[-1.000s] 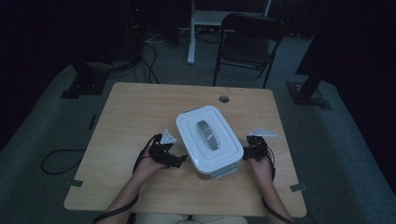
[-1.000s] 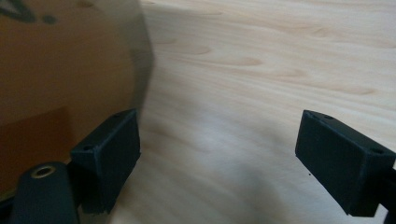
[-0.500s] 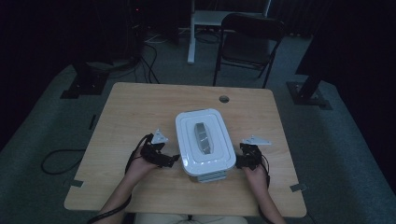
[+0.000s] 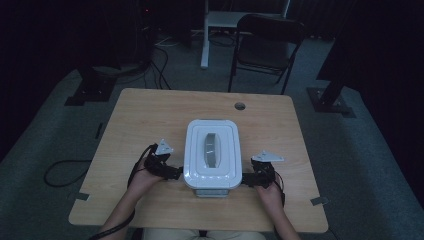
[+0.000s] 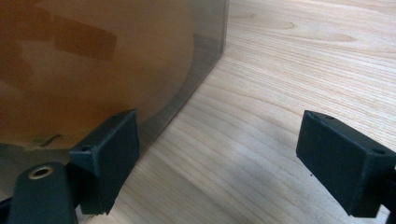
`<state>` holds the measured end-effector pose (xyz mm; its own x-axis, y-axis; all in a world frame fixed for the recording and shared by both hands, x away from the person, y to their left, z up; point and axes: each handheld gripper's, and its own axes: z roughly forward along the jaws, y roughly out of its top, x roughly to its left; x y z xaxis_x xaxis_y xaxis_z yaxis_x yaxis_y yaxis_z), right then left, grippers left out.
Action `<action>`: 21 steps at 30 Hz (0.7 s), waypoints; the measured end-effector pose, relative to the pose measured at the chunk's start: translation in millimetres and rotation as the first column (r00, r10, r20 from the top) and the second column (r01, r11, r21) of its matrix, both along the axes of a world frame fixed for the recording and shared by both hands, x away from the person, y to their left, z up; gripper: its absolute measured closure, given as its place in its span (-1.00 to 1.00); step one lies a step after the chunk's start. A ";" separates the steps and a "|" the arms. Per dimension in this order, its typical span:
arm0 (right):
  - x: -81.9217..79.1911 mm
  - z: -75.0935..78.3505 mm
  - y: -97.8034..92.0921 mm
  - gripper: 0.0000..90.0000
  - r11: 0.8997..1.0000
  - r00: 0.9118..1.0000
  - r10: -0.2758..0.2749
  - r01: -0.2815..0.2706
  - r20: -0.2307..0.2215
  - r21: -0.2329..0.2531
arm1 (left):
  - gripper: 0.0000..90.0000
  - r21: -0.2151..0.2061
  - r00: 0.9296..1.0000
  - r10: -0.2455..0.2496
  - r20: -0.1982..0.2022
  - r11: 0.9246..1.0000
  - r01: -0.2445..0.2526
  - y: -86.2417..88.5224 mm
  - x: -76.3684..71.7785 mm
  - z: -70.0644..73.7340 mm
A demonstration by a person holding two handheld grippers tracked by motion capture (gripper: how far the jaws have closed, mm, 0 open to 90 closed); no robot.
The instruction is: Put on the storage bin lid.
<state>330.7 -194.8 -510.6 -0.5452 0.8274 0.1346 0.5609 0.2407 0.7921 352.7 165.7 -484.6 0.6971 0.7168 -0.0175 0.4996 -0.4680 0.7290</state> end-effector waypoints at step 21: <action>28.2 4.7 -18.6 -0.72 0.999 0.997 -0.051 0.051 0.056 0.002 | -0.82 -0.028 0.998 0.061 0.033 0.998 -0.060 8.9 5.2 4.5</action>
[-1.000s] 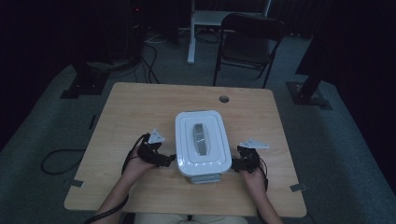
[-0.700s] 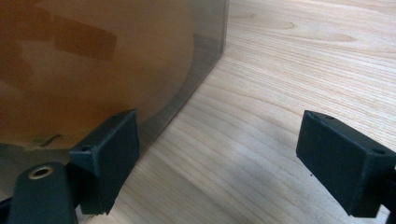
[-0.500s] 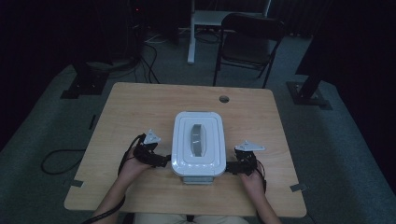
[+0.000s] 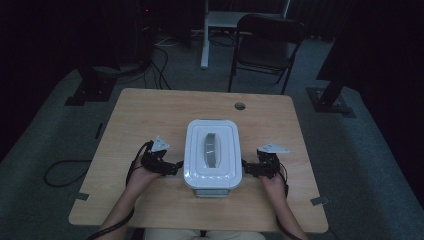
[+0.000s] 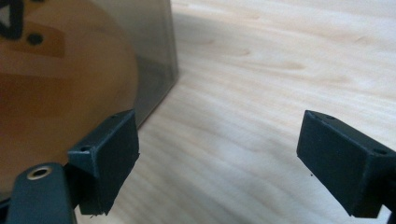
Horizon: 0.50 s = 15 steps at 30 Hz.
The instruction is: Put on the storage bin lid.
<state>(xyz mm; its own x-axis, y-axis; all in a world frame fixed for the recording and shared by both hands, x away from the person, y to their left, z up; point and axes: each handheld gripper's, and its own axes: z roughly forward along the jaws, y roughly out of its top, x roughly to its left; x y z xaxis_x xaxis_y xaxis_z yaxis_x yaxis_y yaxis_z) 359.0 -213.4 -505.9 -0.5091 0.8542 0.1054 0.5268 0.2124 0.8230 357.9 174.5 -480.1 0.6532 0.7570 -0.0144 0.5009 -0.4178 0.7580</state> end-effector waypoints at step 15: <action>-1.3 9.9 -4.7 -0.72 0.999 0.999 -0.031 0.031 0.021 0.009 | -0.82 0.008 1.000 -0.009 -0.005 1.000 0.009 6.9 -6.5 3.2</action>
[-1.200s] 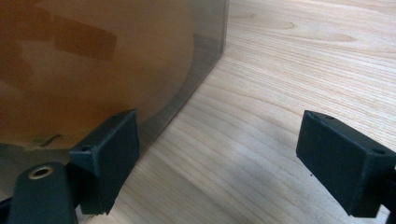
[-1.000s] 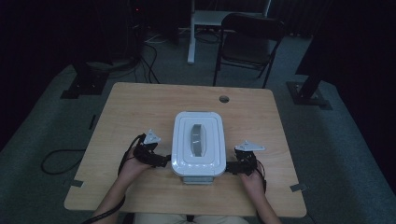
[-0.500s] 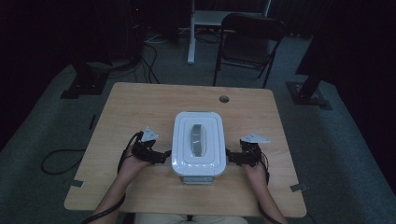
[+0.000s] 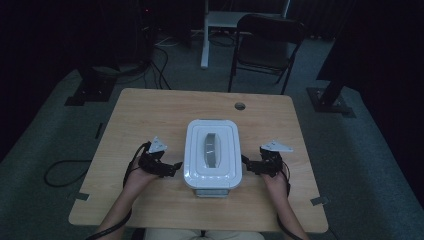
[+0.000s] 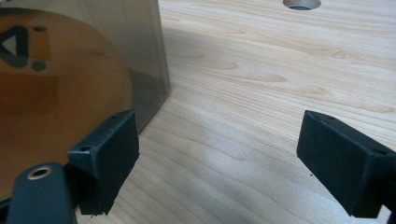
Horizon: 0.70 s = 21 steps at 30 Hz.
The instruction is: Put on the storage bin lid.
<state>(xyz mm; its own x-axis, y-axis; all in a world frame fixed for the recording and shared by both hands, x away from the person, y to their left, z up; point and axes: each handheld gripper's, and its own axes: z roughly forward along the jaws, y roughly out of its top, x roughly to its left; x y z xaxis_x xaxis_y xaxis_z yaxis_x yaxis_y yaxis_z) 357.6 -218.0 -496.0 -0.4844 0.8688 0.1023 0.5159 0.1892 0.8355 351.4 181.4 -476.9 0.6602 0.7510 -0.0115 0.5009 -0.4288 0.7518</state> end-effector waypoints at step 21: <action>-15.5 -5.5 -21.9 -0.72 0.999 0.999 -0.052 0.052 -0.008 -0.015 | -0.82 0.005 0.996 0.083 -0.020 0.997 -0.083 42.6 -12.6 -6.6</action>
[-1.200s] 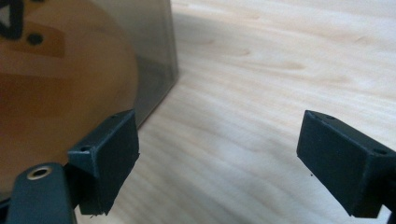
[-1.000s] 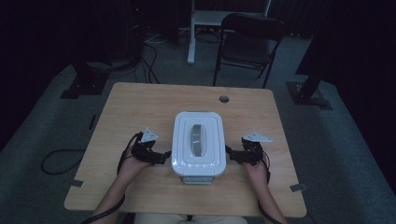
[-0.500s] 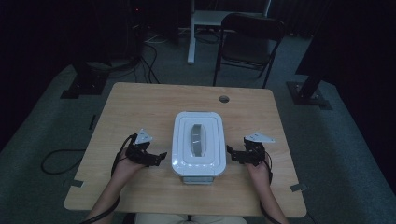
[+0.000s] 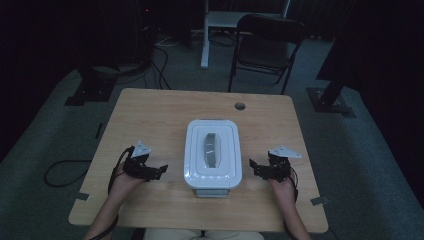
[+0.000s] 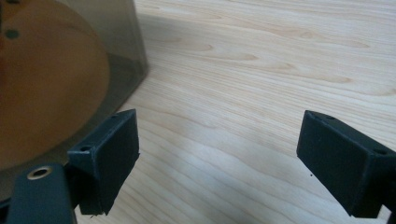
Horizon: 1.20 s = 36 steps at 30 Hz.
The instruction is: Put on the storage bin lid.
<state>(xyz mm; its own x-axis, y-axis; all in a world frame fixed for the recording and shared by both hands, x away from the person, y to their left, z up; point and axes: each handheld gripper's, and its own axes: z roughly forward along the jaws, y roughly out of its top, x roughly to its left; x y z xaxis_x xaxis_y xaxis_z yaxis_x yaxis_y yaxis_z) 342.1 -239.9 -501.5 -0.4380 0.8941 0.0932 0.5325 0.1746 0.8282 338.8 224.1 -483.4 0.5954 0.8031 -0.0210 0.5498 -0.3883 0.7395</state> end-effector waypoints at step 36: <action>-40.0 -9.0 -58.2 -0.72 0.975 0.976 -0.216 0.215 -0.007 -0.057 | -0.82 0.020 0.982 0.185 -0.022 0.983 -0.185 65.5 -36.1 -18.7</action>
<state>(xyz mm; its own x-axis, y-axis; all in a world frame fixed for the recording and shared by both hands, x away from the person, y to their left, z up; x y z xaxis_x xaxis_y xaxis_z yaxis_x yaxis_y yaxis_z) 302.2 -298.1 -510.5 -0.2332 0.9714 0.0449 0.5735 0.1001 0.8130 302.6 289.6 -502.2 0.4358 0.8999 -0.0173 0.6305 -0.2915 0.7194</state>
